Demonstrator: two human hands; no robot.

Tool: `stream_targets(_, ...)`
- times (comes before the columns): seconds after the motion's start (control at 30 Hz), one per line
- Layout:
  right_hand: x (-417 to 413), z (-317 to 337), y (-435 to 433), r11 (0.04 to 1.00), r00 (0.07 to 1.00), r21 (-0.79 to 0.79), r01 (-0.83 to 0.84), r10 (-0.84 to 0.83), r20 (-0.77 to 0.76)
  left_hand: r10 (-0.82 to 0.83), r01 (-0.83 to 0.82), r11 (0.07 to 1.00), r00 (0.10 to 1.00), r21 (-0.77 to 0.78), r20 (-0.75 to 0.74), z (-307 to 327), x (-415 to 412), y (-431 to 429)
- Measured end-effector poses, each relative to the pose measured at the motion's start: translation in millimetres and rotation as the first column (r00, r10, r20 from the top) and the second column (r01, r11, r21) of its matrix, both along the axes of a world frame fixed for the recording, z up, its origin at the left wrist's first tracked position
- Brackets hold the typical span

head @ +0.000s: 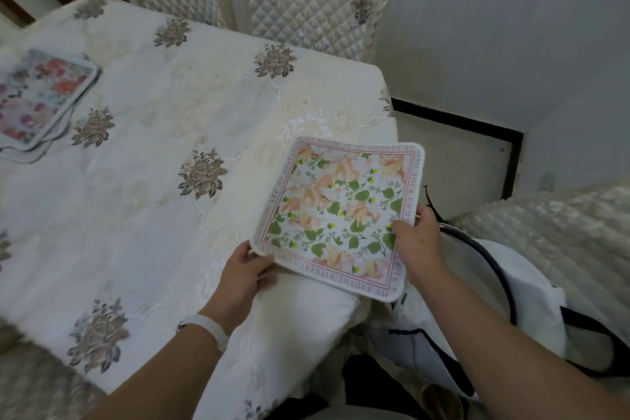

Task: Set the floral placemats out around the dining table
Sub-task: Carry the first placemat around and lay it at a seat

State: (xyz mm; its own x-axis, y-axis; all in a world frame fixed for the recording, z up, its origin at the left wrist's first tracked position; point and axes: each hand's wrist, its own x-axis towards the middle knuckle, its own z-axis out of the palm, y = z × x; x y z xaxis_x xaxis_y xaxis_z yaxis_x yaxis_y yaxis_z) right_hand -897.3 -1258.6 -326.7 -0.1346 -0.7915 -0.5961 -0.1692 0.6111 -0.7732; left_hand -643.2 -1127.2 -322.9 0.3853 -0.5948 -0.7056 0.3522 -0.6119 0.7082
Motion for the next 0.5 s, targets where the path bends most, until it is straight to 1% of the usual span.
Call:
stream_targets(0.1, 4.1, 3.8, 14.7, 0.995, 0.995, -0.029, 0.100, -0.099, 0.013, -0.035, 0.033, 0.999, 0.994, -0.016, -0.102, -4.8, -19.3, -0.1)
stream_targets(0.17, 7.9, 5.4, 30.0, 0.988, 0.988, -0.024, 0.152, -0.151, 0.042, -0.050, 0.048, 0.999, 0.991, -0.018, -0.122, -6.9, -31.8, -0.5)
stream_targets(0.27, 9.2, 4.5, 51.6, 0.973, 0.970, 0.015, 0.231, -0.232, 0.070, -0.064, 0.060, 0.997, 0.993, -0.038, -0.101, -8.5, -40.9, -1.6)
stream_targets(0.4, 0.3, 1.6, 69.7, 0.960, 0.959, 0.069, 0.273, -0.277, 0.066, -0.157, 0.155, 0.985, 0.987, -0.071, -0.036, -4.7, -43.6, 5.9)
stream_targets(0.5, -1.7, -1.4, 82.9, 0.953, 0.952, 0.096, 0.289, -0.296, 0.076, -0.173, 0.166, 0.979, 0.983, -0.115, -0.053, -0.8, -46.7, 14.9)
